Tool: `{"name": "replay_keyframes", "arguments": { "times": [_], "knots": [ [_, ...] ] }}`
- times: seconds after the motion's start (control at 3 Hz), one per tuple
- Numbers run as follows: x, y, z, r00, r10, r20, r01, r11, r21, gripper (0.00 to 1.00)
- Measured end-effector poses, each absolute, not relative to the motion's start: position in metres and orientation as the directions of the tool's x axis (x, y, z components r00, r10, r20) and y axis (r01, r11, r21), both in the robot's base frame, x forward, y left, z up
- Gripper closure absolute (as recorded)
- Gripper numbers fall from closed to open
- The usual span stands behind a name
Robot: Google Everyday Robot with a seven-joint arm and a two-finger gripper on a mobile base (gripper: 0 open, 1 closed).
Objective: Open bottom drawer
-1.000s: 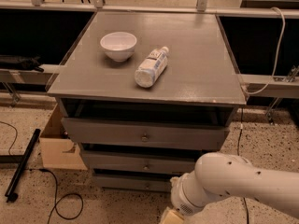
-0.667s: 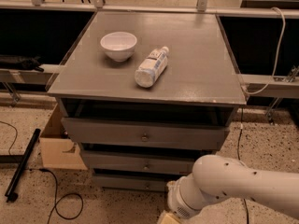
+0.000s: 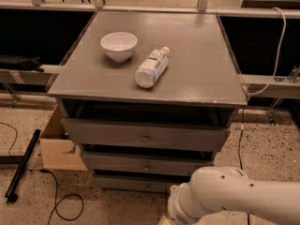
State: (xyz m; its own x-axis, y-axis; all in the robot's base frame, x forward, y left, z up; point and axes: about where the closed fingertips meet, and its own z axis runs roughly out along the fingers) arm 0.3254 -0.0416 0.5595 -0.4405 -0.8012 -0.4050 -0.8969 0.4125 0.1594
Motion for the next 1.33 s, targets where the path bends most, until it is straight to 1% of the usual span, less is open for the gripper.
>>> {"name": "replay_keyframes", "arguments": {
  "times": [0.33, 0.67, 1.0, 1.33],
  "knots": [
    [0.326, -0.041, 0.562, -0.425, -0.815, -0.394, -0.903, 0.411, 0.126, 0.0],
    [0.333, -0.045, 0.559, -0.447, -0.816, -0.367, -0.889, 0.452, 0.076, 0.0],
    [0.34, -0.057, 0.543, -0.502, -0.799, -0.332, -0.856, 0.514, 0.058, 0.0],
    [0.358, -0.059, 0.518, -0.582, -0.765, -0.277, -0.81, 0.576, 0.113, 0.0]
  ]
}}
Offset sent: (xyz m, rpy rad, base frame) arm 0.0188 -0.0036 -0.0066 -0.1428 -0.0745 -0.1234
